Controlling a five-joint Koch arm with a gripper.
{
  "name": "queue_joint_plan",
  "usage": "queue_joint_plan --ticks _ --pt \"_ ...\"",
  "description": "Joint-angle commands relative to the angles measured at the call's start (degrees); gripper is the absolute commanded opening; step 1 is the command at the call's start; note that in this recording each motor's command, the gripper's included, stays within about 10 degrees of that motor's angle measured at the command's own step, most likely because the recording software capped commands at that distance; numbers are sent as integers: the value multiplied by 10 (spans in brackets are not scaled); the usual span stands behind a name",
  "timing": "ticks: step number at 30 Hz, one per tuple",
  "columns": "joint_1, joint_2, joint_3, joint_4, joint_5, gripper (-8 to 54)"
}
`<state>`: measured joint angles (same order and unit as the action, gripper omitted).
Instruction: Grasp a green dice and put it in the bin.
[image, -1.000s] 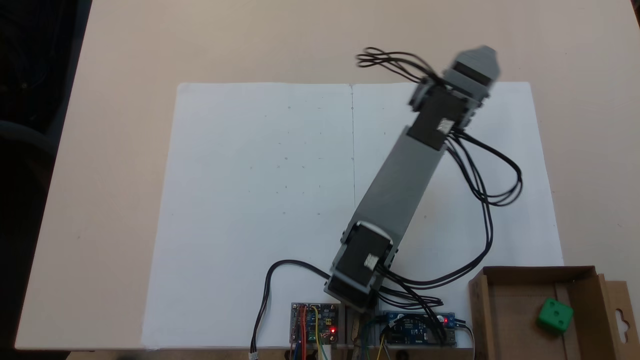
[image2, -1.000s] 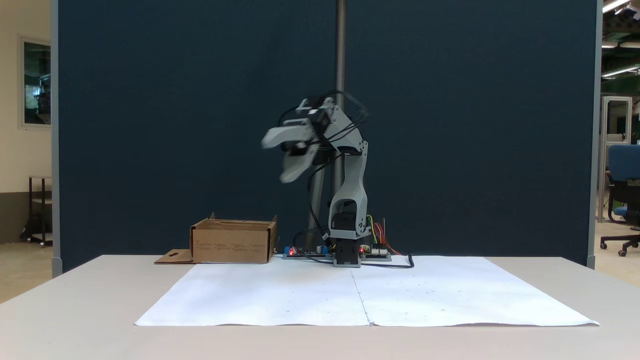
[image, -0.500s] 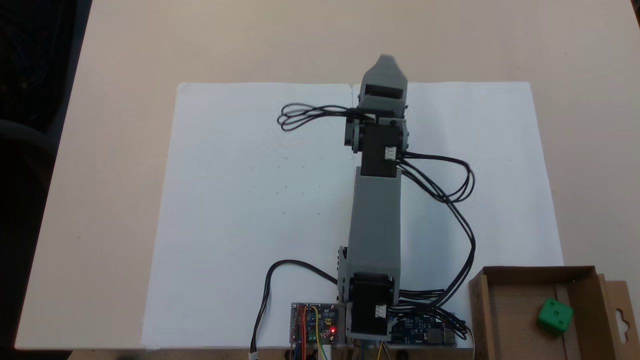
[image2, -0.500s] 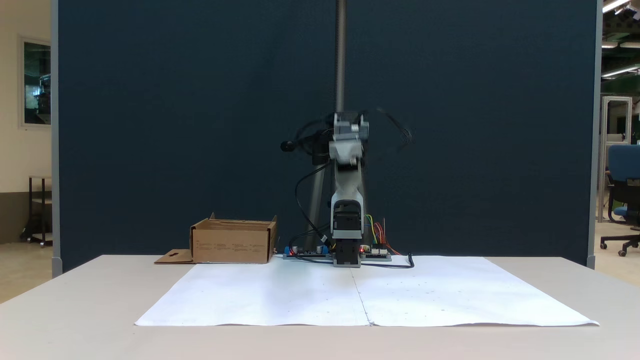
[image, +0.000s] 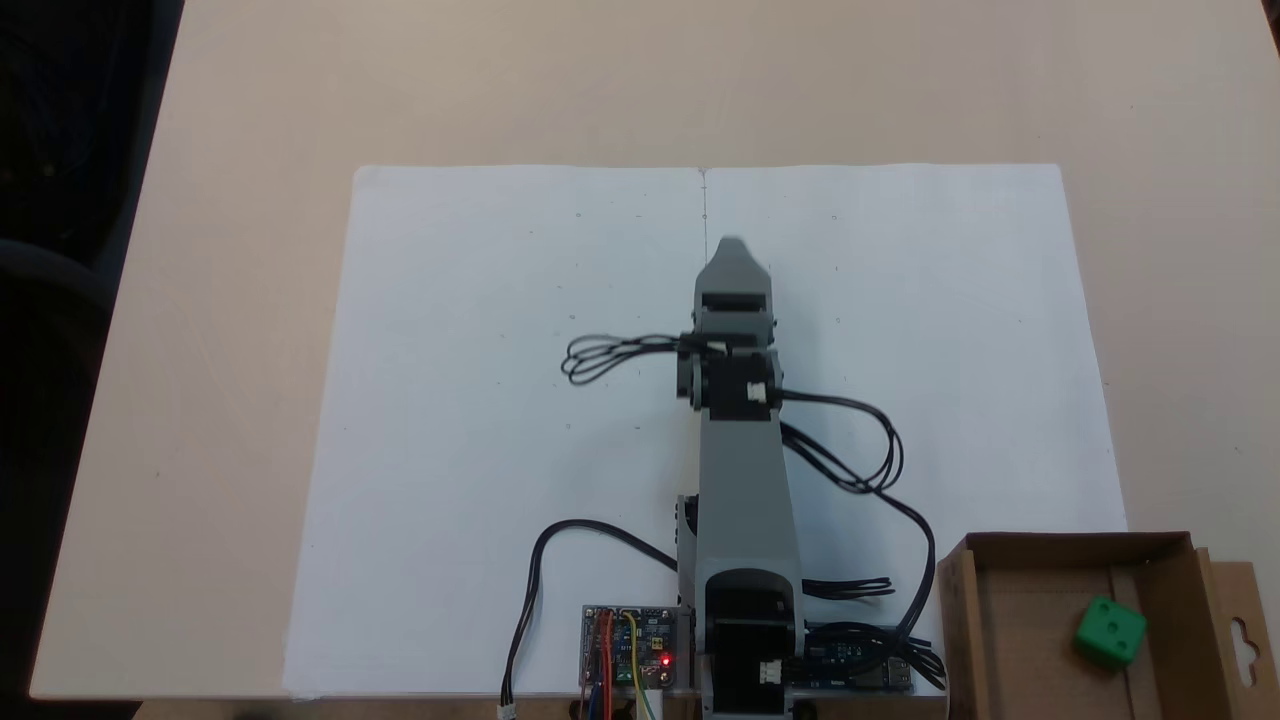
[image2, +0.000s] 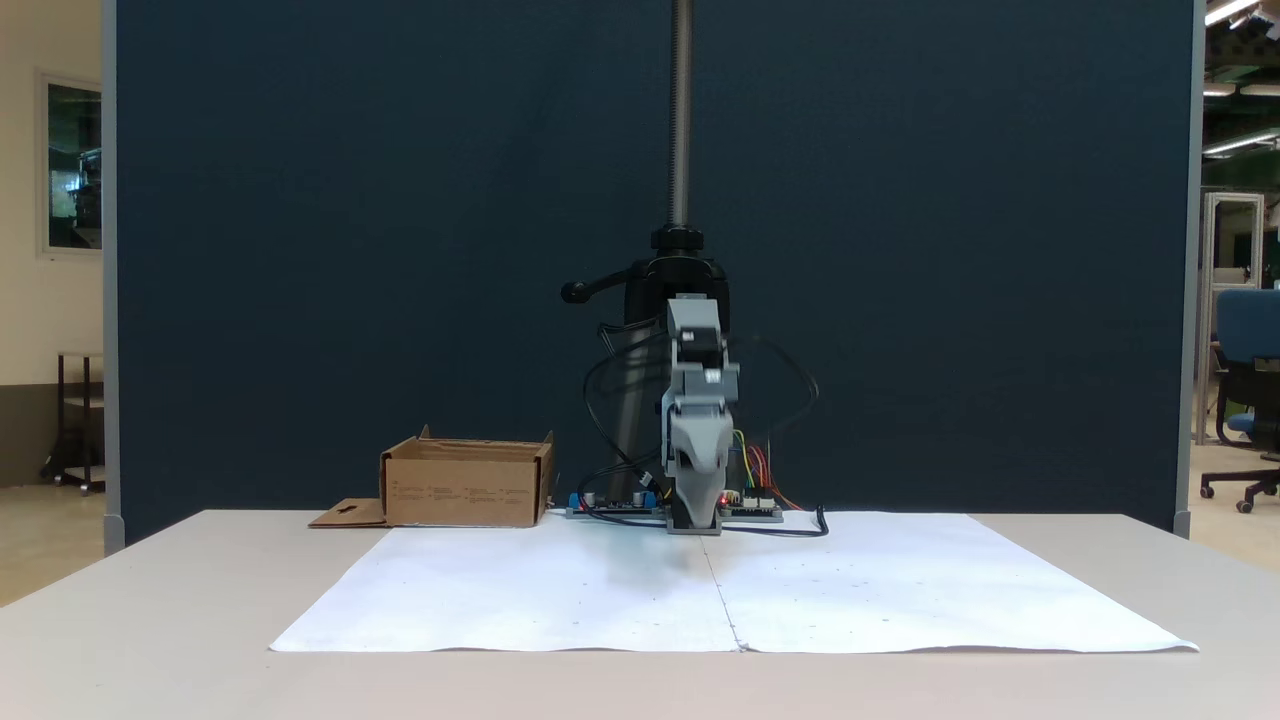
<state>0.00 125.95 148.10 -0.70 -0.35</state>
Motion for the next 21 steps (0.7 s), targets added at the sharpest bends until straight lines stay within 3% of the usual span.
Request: queue_joint_plan --ticks 1,21 --pt "-7 13 22 -95 -35 440" --pt "-7 71 305 -506 -35 439"
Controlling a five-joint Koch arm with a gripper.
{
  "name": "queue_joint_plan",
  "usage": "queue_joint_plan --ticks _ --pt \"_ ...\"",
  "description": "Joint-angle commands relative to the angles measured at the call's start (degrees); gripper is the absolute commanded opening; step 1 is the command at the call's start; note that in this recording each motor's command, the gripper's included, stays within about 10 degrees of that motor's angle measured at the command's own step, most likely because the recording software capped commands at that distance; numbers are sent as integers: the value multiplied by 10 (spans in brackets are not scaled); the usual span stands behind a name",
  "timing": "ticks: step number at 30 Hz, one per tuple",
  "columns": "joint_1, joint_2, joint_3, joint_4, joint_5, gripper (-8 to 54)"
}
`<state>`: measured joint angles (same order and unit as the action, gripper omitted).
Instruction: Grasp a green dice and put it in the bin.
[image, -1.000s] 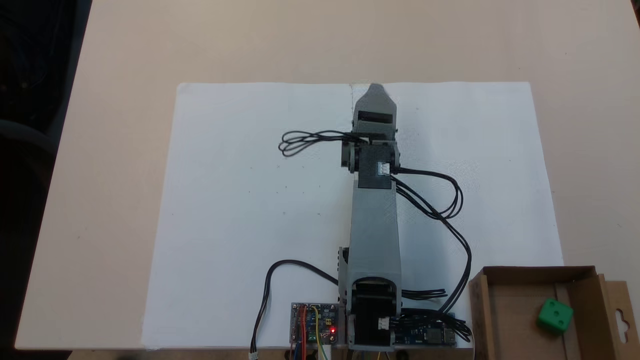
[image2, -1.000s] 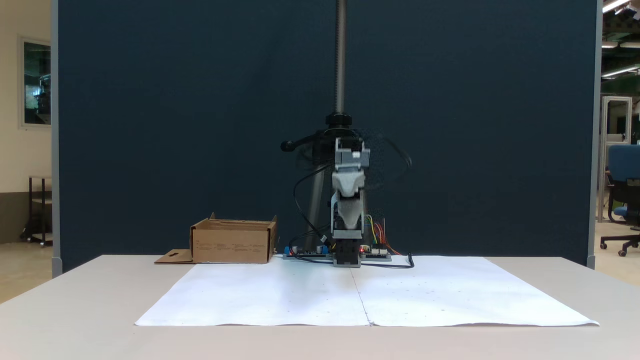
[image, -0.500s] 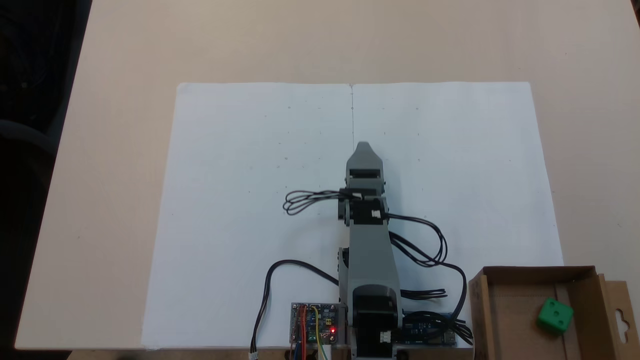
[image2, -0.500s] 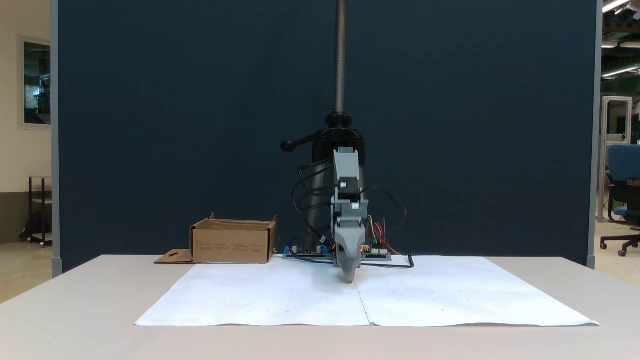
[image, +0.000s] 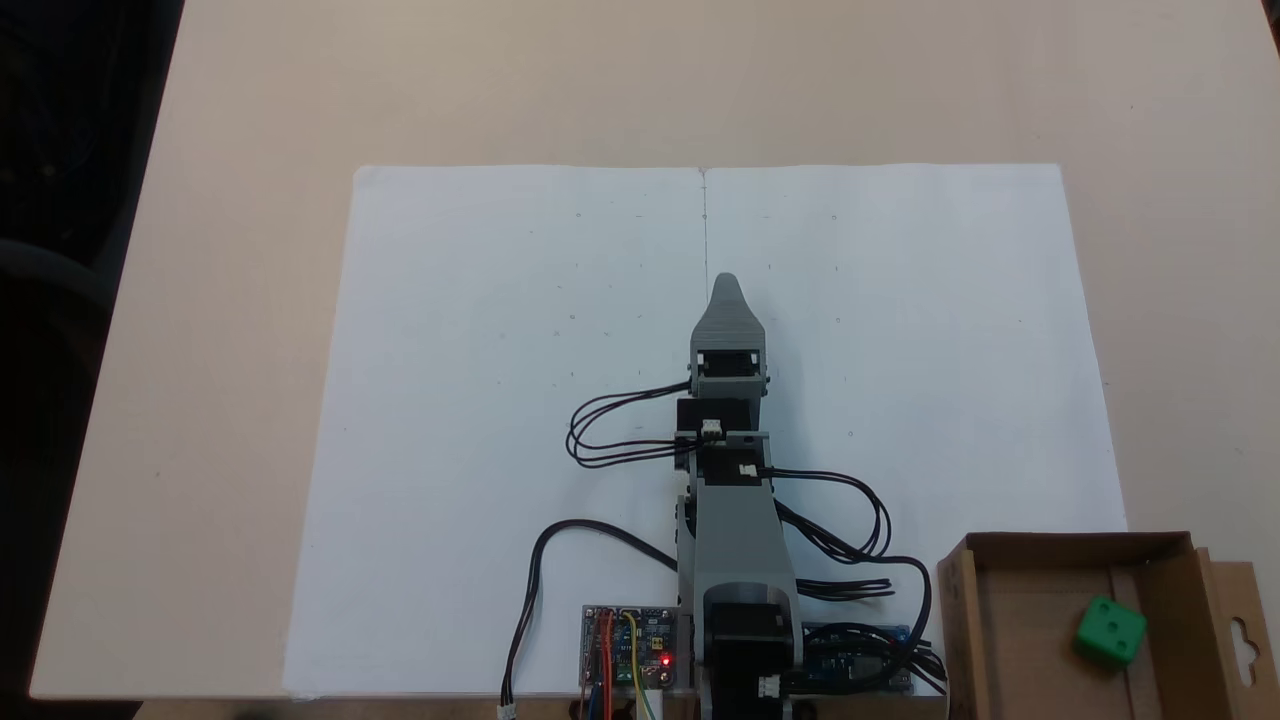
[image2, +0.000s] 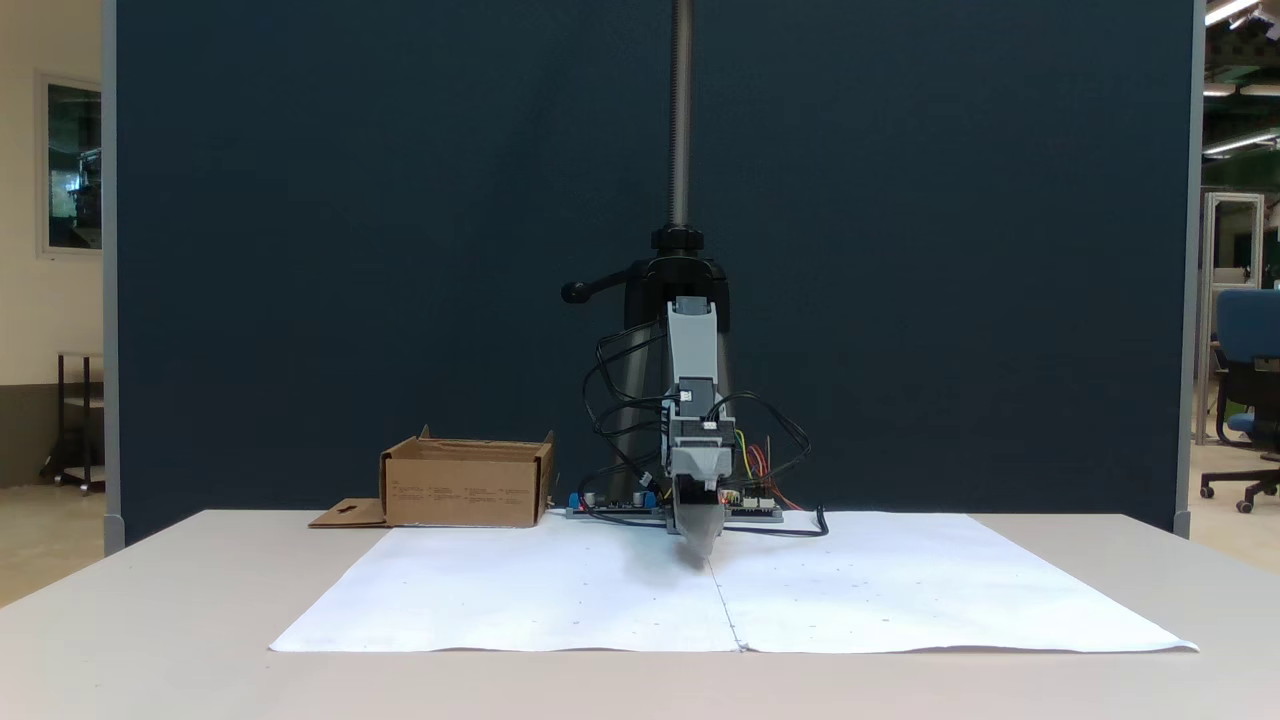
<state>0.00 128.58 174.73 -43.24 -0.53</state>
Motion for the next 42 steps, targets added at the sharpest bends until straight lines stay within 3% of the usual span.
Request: queue_joint_plan --ticks 1,42 --pt "-7 51 47 -96 -33 439" --pt "-2 69 47 -526 -34 445"
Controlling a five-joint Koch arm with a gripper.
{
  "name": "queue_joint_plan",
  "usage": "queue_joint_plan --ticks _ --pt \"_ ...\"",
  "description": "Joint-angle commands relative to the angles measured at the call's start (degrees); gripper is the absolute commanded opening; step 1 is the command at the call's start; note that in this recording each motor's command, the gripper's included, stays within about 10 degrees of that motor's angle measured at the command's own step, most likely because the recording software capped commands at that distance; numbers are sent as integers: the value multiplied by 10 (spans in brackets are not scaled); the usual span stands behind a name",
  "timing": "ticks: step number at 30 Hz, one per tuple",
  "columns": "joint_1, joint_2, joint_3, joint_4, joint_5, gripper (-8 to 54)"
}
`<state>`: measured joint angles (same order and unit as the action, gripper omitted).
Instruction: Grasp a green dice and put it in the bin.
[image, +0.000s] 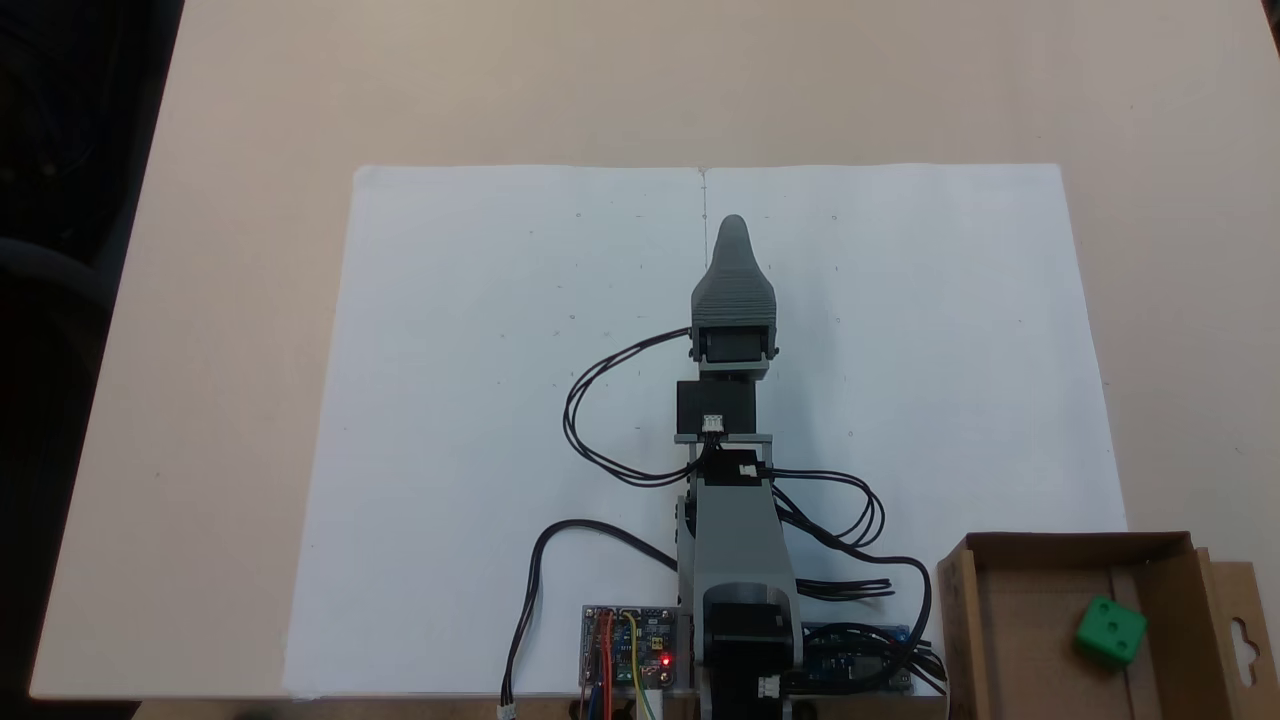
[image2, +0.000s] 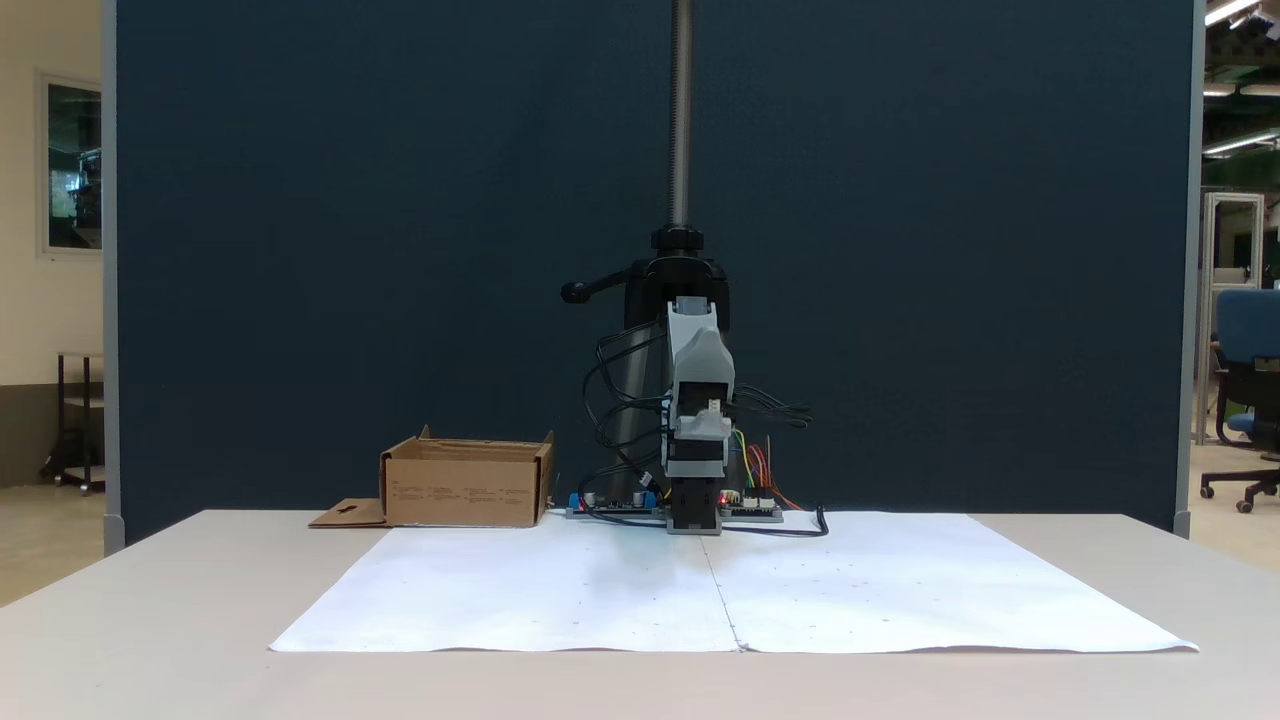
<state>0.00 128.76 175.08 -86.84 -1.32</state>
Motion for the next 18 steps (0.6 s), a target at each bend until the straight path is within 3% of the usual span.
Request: queue_joint_plan --ticks 1,18 --pt "-3 67 44 -98 -26 445" --pt "-4 66 43 -101 -25 445"
